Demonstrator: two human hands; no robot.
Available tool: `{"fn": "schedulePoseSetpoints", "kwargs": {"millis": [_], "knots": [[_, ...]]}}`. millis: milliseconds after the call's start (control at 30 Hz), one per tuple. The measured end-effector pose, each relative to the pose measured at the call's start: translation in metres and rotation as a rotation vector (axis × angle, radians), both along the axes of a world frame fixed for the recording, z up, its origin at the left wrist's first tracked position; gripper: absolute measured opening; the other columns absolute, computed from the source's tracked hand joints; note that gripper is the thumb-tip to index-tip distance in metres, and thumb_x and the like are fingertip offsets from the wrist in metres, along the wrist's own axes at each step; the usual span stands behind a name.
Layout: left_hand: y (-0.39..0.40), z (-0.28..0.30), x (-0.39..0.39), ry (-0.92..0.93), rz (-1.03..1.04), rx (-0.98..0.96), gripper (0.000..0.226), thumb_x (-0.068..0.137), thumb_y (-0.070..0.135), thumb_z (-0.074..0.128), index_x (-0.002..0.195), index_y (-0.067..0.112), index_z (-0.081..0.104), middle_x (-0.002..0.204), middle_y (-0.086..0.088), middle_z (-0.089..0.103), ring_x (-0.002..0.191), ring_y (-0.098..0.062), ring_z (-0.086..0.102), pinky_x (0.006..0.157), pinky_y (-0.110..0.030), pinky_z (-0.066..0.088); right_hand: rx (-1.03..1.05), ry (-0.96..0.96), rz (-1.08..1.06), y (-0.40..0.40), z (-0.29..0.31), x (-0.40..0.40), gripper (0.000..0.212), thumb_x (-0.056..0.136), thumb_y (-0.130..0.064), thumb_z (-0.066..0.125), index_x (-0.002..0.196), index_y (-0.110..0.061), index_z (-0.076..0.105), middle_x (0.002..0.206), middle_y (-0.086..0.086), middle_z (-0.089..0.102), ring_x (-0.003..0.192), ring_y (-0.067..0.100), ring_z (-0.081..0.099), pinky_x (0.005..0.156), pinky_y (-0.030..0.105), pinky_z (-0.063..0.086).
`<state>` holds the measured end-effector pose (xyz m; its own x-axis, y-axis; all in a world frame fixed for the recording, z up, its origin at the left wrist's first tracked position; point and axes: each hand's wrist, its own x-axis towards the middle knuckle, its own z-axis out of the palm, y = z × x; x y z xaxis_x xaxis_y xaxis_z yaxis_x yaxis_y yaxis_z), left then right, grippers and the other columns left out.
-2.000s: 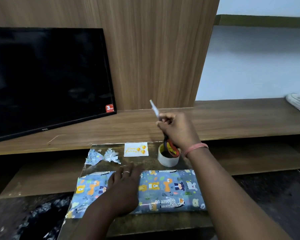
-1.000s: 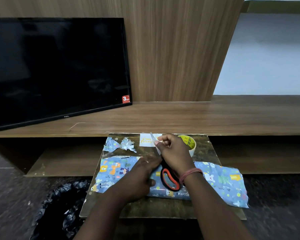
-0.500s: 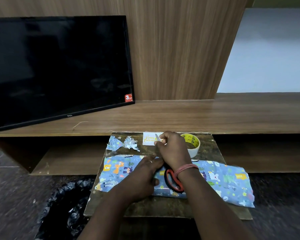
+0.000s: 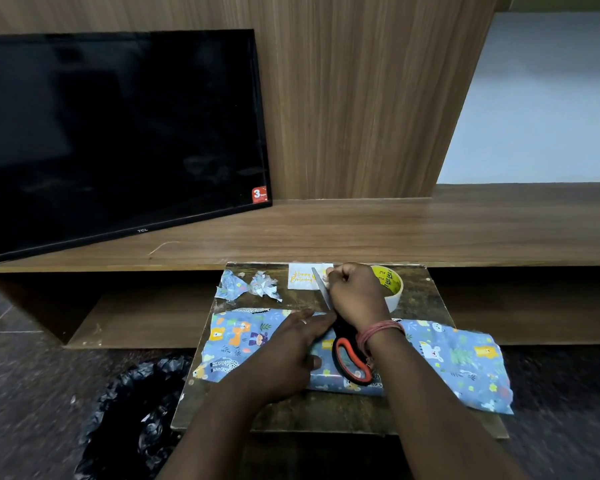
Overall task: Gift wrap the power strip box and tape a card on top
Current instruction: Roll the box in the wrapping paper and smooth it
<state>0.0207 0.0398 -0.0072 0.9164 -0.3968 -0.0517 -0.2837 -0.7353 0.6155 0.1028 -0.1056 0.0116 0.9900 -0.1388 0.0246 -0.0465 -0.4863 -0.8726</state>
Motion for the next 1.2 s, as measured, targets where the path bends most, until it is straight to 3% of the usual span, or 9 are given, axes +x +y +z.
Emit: {"fn": "schedulePoseSetpoints", "kwargs": {"millis": [100,300,533,667,767,867,1067,1133,1200], "knots": [[0.0,0.001,-0.001,0.005,0.001,-0.009,0.079,0.098,0.004,0.061,0.16,0.035,0.024,0.165,0.007,0.025,0.153,-0.005,0.006,0.106,-0.013,0.015,-0.053,-0.006,0.014,0.001,0.0,0.0,0.031,0.099,-0.024,0.053,0.08,-0.006,0.069,0.076,0.008,0.071,0.075,0.024,0.066,0.069,0.033,0.049],[0.0,0.001,0.001,0.022,0.007,-0.036,0.08,0.097,0.004,0.063,0.159,0.036,0.025,0.165,0.008,0.025,0.152,-0.002,0.005,0.106,-0.011,0.014,0.032,-0.089,0.027,0.002,-0.005,-0.003,0.023,0.101,-0.013,0.049,0.096,-0.008,0.071,0.091,-0.001,0.068,0.086,0.013,0.061,0.07,0.021,0.037],[0.004,-0.002,0.003,0.041,0.004,-0.054,0.081,0.093,0.006,0.067,0.158,0.036,0.029,0.15,0.019,0.033,0.15,-0.007,0.018,0.118,-0.023,0.022,0.041,-0.293,0.066,0.003,-0.013,-0.007,0.022,0.097,-0.007,0.054,0.077,-0.015,0.059,0.072,-0.009,0.057,0.07,0.005,0.051,0.063,0.015,0.037],[0.004,-0.002,0.003,0.052,-0.003,-0.064,0.085,0.094,0.003,0.066,0.158,0.04,0.025,0.146,0.024,0.031,0.145,0.001,0.016,0.113,-0.017,0.018,0.108,-0.288,0.082,0.0,-0.011,-0.009,0.021,0.097,-0.008,0.055,0.077,-0.014,0.059,0.072,-0.007,0.057,0.068,0.004,0.05,0.064,0.016,0.039],[0.004,-0.002,0.004,0.047,-0.009,-0.057,0.088,0.093,0.003,0.065,0.158,0.043,0.021,0.149,0.024,0.03,0.148,-0.002,0.015,0.116,-0.018,0.018,0.177,-0.257,0.07,0.0,-0.011,-0.008,0.021,0.099,-0.01,0.053,0.08,-0.014,0.061,0.077,-0.003,0.063,0.073,0.01,0.056,0.071,0.026,0.045],[0.004,-0.002,0.004,0.049,-0.009,-0.041,0.089,0.095,0.006,0.065,0.157,0.048,0.016,0.163,0.007,0.025,0.153,-0.005,0.01,0.117,-0.02,0.017,0.355,-0.211,0.03,0.002,-0.007,-0.006,0.024,0.103,-0.013,0.046,0.082,-0.014,0.058,0.073,-0.011,0.057,0.065,0.012,0.052,0.064,0.034,0.048],[0.004,-0.003,0.003,0.053,0.004,-0.039,0.087,0.097,0.008,0.064,0.155,0.053,0.016,0.168,0.001,0.017,0.154,-0.005,0.007,0.112,-0.016,0.015,0.338,-0.007,0.03,-0.002,0.007,-0.006,0.027,0.103,-0.02,0.048,0.084,-0.017,0.066,0.081,-0.009,0.063,0.074,0.008,0.056,0.074,0.029,0.046],[0.003,-0.002,0.002,0.056,0.002,-0.042,0.088,0.097,0.008,0.063,0.154,0.055,0.014,0.167,0.003,0.017,0.154,-0.004,0.004,0.11,-0.015,0.014,0.501,0.145,0.044,-0.01,0.015,-0.005,0.021,0.099,-0.017,0.049,0.096,-0.022,0.069,0.084,-0.004,0.061,0.064,0.011,0.052,0.059,0.027,0.043],[0.004,-0.001,0.001,0.062,0.003,-0.055,0.089,0.098,0.008,0.063,0.152,0.058,0.012,0.168,0.003,0.016,0.154,-0.003,0.002,0.111,-0.016,0.015,0.523,0.219,0.085,-0.023,0.023,-0.007,0.039,0.094,-0.006,0.052,0.121,-0.033,0.062,0.086,0.001,0.059,0.066,0.015,0.053,0.056,0.029,0.043]]}}
